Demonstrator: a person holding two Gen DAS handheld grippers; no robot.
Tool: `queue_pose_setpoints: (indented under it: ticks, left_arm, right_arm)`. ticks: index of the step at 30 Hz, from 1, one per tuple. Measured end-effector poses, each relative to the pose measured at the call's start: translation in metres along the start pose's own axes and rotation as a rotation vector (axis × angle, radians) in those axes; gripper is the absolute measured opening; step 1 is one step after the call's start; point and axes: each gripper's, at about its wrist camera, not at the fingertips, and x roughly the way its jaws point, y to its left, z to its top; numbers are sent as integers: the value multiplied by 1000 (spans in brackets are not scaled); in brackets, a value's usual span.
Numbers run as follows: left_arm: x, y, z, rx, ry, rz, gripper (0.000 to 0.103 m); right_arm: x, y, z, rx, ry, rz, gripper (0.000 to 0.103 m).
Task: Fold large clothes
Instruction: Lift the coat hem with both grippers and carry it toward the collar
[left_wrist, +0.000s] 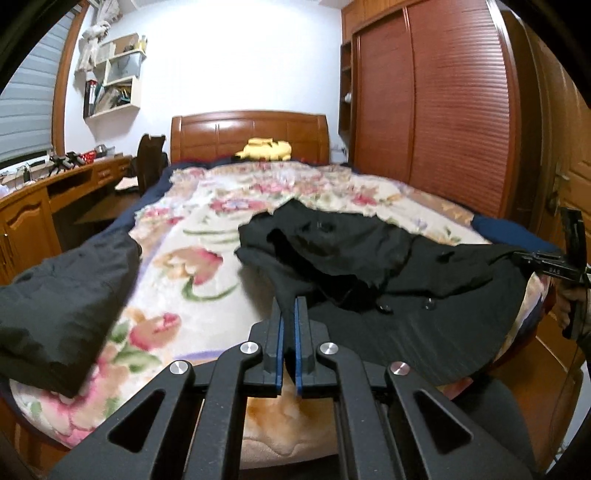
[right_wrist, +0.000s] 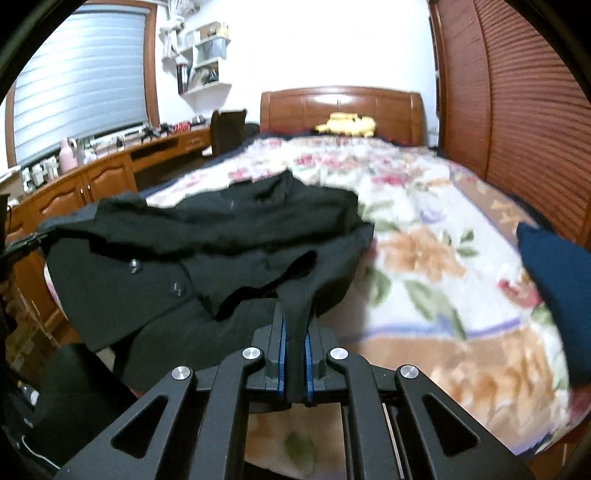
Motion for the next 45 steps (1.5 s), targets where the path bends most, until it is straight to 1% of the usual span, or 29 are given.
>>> queue_pose_setpoints:
  ticks: [6,10,12,15,19,23,27,29,31,34,36,38,40,45]
  left_arm:
    - [-26,3,20,8,-68,-2,5]
    - [-40,6,47,5,-106,-2,5]
    - [-52,4,62,20,-136,5,5]
    - [-71,0,74,42,-174,7,5]
    - [-89,-6,83,54,-201,2,5]
    - [-104,-13,87,70,-227,-10,5]
    - [-109,-14,91,78,-245,-4,5]
    - [-102,-11,93,75,-239,7,5]
    - [-88,-4,96,59,-216,14,5]
    - [-50,12,100,26,-154,37,5]
    - [-21,21,99,12,-109,69,5]
    - [20,35,96,-6,-46,107,5]
    - [47,41,90,-22,-3,123,5]
    - [100,48,79,-23,65,157,5]
  right_arm:
    - [-39,7,15,-15,-70,25,7]
    - [-63,8,24,-32,-109,24,7]
    - [-73,9,30,-35,-129,18,7]
    - [-92,13,38,-50,-170,19,7]
    - [-119,19,38,-64,-213,33,7]
    - [-138,25,36,-94,-238,35,7]
    - [-142,22,31,-112,-256,38,7]
    - [-136,21,31,-123,-263,28,7]
    - [-124,17,34,-125,-259,20,7]
    - [-95,13,44,-123,-232,9,7]
    - [-71,8,52,-116,-209,-1,7]
    - [-35,0,60,-108,-177,-21,7]
    - [-1,-9,65,-85,-135,-33,7]
    - [81,-28,65,-54,-31,-64,7]
